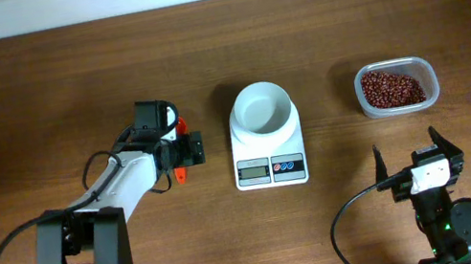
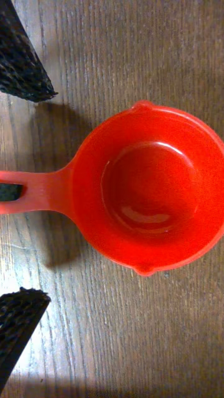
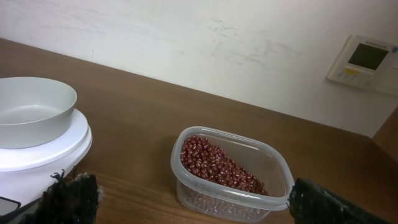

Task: Scoop item into bowl and weigh 50g on scale
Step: 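Lower the left gripper and close it on the red scoop handle, then lift the red scoop and pass it to the right gripper above the scale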

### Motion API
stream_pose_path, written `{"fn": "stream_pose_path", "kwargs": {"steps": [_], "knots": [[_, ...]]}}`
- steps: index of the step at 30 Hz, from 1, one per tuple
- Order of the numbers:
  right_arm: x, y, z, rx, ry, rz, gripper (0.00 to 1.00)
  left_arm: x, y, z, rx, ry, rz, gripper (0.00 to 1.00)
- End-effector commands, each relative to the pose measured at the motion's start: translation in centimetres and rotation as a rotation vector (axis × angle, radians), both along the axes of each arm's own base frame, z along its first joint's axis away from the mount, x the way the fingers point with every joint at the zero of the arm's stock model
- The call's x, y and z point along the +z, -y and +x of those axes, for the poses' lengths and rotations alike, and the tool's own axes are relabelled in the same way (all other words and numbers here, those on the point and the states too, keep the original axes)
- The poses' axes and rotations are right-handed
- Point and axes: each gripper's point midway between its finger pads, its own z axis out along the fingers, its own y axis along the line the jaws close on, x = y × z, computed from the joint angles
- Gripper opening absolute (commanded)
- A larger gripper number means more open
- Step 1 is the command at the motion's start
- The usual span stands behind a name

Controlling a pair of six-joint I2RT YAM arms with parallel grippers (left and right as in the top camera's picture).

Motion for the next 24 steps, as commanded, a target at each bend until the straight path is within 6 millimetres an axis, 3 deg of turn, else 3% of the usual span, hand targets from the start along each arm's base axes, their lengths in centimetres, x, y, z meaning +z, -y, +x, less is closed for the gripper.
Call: {"fn": "stream_pose_path", "kwargs": {"steps": [1,4,7,11,16,24], "knots": [[-0.3,0.0,0.0,-0.001,-0.008,0.007,0.99,-0.5,-0.2,-0.3,0.003,-0.009,0.015,0.96],[-0.3,0.0,0.0,-0.001,-0.008,0.007,0.99,-0.5,-0.2,-0.3,0.003,-0.010,0.015,0.78],[-0.3,0.0,0.0,-0.001,-0.008,0.007,0.99,-0.6,-0.2,-0.4,0.003,-0.013,0.016,0.69],[-0.3,0.0,0.0,-0.001,-0.008,0.007,0.99,-0.9,-0.2,-0.2,0.003,-0.006,0.014,0.66],[-0.3,0.0,0.0,-0.001,-0.008,0.007,0.99,-3.1,-0.2,-0.2,0.003,-0.039,0.020,0.64],[-0.3,0.0,0.0,-0.001,-0.008,0.007,0.99,-3.0,-0.1,0.5,0.003,-0.012,0.016,0.43]]}}
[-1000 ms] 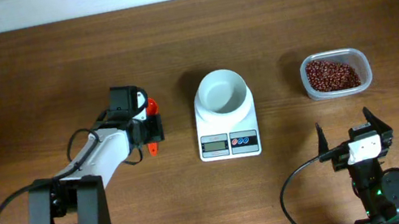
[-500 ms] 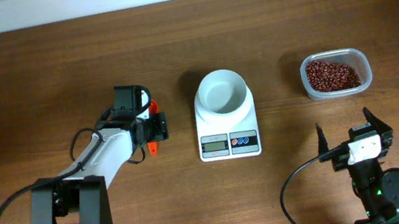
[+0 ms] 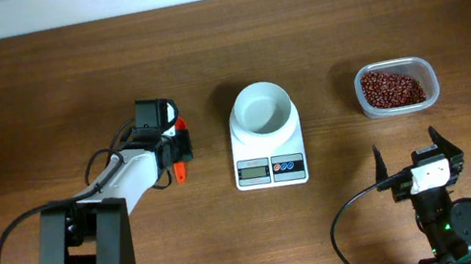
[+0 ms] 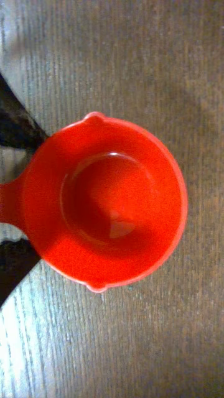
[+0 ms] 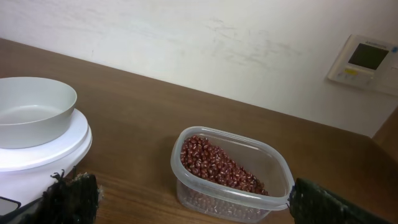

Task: Scoop item into bowl and weigh 50g on scale
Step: 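Lift the red scoop and pass it to the right gripper above the scale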

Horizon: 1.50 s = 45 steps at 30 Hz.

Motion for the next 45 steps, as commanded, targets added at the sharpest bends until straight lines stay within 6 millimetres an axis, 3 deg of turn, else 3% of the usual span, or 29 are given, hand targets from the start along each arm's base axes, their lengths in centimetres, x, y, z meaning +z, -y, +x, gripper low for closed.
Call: {"fn": "stream_pose_path", "kwargs": {"steps": [1,6,11,14,18,22,25,29,35,41,45], "knots": [[-0.3,0.0,0.0,-0.001,-0.008,0.007,0.99,-2.2,0.2,-1.0,-0.003,-0.054,-0.008,0.42],[-0.3,0.0,0.0,-0.001,-0.009,0.007,0.99,-2.1,0.2,-0.7,-0.003,-0.043,-0.010,0.25],[-0.3,0.0,0.0,-0.001,-0.009,0.007,0.99,-2.0,0.2,-0.7,-0.003,-0.044,-0.011,0.15],[-0.3,0.0,0.0,-0.001,-0.009,0.007,0.99,-0.5,0.3,-0.1,0.002,-0.006,-0.020,0.13],[-0.3,0.0,0.0,-0.001,-0.009,0.007,0.99,4.2,0.5,1.5,0.113,0.104,-0.103,0.09],[-0.3,0.0,0.0,-0.001,-0.009,0.007,0.99,11.2,0.0,2.2,0.380,0.161,-0.317,0.00],[-0.3,0.0,0.0,-0.001,-0.009,0.007,0.99,16.7,0.9,2.9,0.349,0.166,-0.513,0.00],[0.1,0.1,0.0,-0.009,0.008,-0.004,0.99,22.0,1.7,3.5,0.354,0.121,-0.816,0.00],[-0.2,0.0,0.0,-0.001,-0.002,0.005,0.99,23.4,2.8,2.7,0.551,-0.078,-1.102,0.00],[0.2,-2.4,-0.3,0.136,0.011,0.035,0.99,23.2,3.5,2.3,0.554,-0.111,-1.110,0.00],[1.4,-2.4,-0.4,0.123,0.005,0.264,0.99,23.1,4.6,2.0,0.523,-0.120,-1.098,0.00]]}}
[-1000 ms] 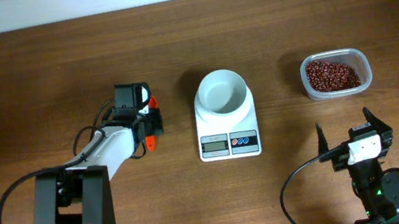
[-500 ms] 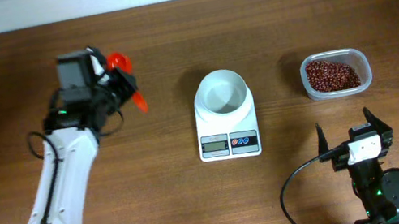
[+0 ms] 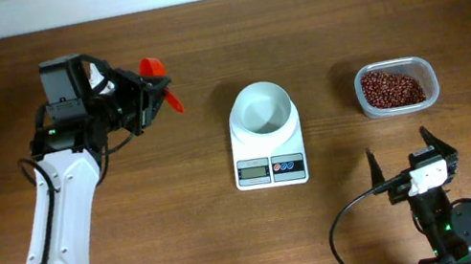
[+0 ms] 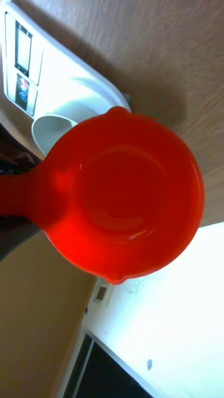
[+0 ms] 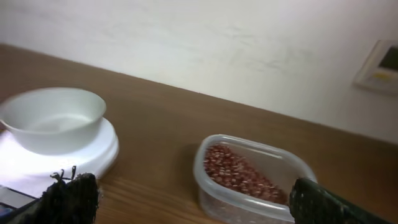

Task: Scoop item into bowl and weigh 50g on scale
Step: 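Lift the red scoop and pass it to the right gripper above the scale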

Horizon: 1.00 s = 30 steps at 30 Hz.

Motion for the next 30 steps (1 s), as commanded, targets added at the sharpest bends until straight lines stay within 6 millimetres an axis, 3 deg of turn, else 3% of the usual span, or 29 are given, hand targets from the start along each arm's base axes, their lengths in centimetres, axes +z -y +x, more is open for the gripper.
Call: {"fn": "stream_pose_path", "kwargs": {"steps": [1,4,6,9,13,17,20,23,24,26,27,30], "knots": [[1.9,-0.8,-0.3,0.035,0.002,0.230,0.99,1.0,1.1,-0.2,-0.019,0.022,-0.002,0.00],[5.2,-0.8,-0.9,0.042,0.055,0.289,0.99,0.5,0.7,0.1,0.016,0.021,0.045,0.00],[8.4,-0.6,-1.4,0.039,0.076,0.365,0.99,0.5,0.8,0.1,0.015,0.022,0.045,0.00],[12.3,-0.6,-1.2,0.032,0.032,0.398,0.99,0.6,0.8,0.2,0.015,0.023,0.045,0.00],[15.8,-2.0,1.7,0.073,-0.204,0.413,0.99,0.7,1.0,0.1,0.036,-0.011,0.003,0.00],[17.3,-4.8,6.3,0.205,-0.490,0.467,0.99,1.1,1.8,-0.5,0.070,-0.114,-0.129,0.00],[18.1,-7.9,8.2,0.412,-0.595,0.527,0.99,1.5,2.5,-0.9,0.061,-0.154,-0.191,0.00],[17.4,-9.9,9.5,0.556,-0.702,0.637,0.99,2.0,3.1,-1.4,0.050,-0.200,-0.257,0.00],[16.4,-11.0,9.9,0.635,-0.758,0.674,0.96,2.0,3.2,-1.4,0.057,-0.214,-0.270,0.00],[14.5,-12.0,10.6,0.628,-0.832,0.694,0.72,2.0,3.2,-1.4,0.058,-0.216,-0.272,0.00],[13.7,-12.6,10.8,0.613,-0.862,0.694,0.64,2.0,3.2,-1.5,0.060,-0.223,-0.279,0.00],[12.1,-13.9,11.7,0.462,-0.893,0.669,0.62,2.3,4.2,-1.8,0.055,-0.265,-0.323,0.00]]}}
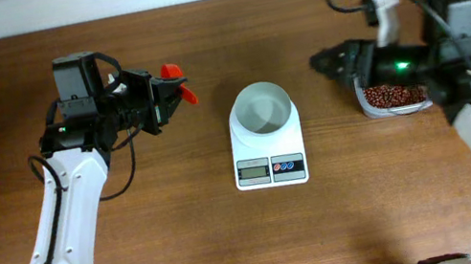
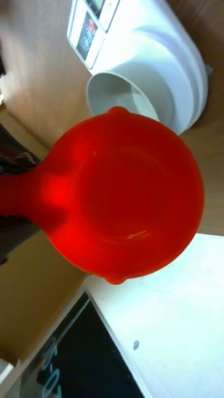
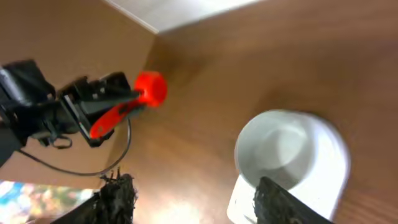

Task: Scoop item into bowl and weigh 50g on scale
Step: 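Lift the red scoop and pass it to the right gripper above the scale, then carry the scoop with the right gripper to the bean tub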

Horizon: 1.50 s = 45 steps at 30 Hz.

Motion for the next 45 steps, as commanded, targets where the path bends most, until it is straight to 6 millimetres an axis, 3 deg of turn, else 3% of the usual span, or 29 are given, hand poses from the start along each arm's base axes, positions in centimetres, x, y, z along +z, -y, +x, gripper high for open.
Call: {"fn": "stream_pose_path", "kwargs": {"steps": [1,5,10,19,28,29,32,37,40,41,42,45], "knots": [[0.9,-2.3,0.1,-0.053,0.004,-0.059,0.62,1.8,1.8,-0.5,-0.014,-0.024,-0.083,0.00],[1.2,-4.8,0.2,-0.141,0.016,-0.159,0.63,3.0,4.1,-0.1,-0.024,0.005,-0.112,0.00],[0.3,-7.7,-0.8,-0.186,0.084,-0.299,0.67,2.3,5.6,-0.1,0.005,0.003,-0.058,0.00],[1.4,-11.8,-2.3,-0.131,0.168,-0.287,0.66,0.9,5.9,0.2,0.074,-0.008,0.027,0.00],[-1.2,-12.7,-1.0,-0.202,0.085,-0.295,0.63,1.0,7.8,-0.5,0.051,-0.016,0.022,0.00],[-1.5,-12.6,-0.8,-0.212,0.085,-0.305,0.60,1.0,8.0,-0.6,0.044,-0.014,0.020,0.00],[-2.8,-12.6,-0.2,-0.235,0.065,-0.330,0.38,1.2,8.5,-0.9,0.023,-0.017,0.009,0.00],[-2.5,-12.7,0.9,-0.267,0.096,-0.322,0.18,1.2,8.5,-1.0,0.019,-0.018,0.008,0.00],[-2.1,-12.5,1.4,-0.291,0.118,-0.318,0.21,1.2,8.5,-1.0,0.018,-0.015,0.009,0.00],[-1.8,-12.7,1.5,-0.289,0.126,-0.306,0.34,1.2,8.5,-1.0,0.018,-0.015,0.010,0.00],[-1.7,-12.7,1.5,-0.290,0.129,-0.303,0.38,1.2,8.5,-1.0,0.018,-0.015,0.009,0.00],[-1.6,-12.8,1.6,-0.288,0.131,-0.299,0.40,1.2,8.5,-1.0,0.018,-0.015,0.009,0.00]]}}
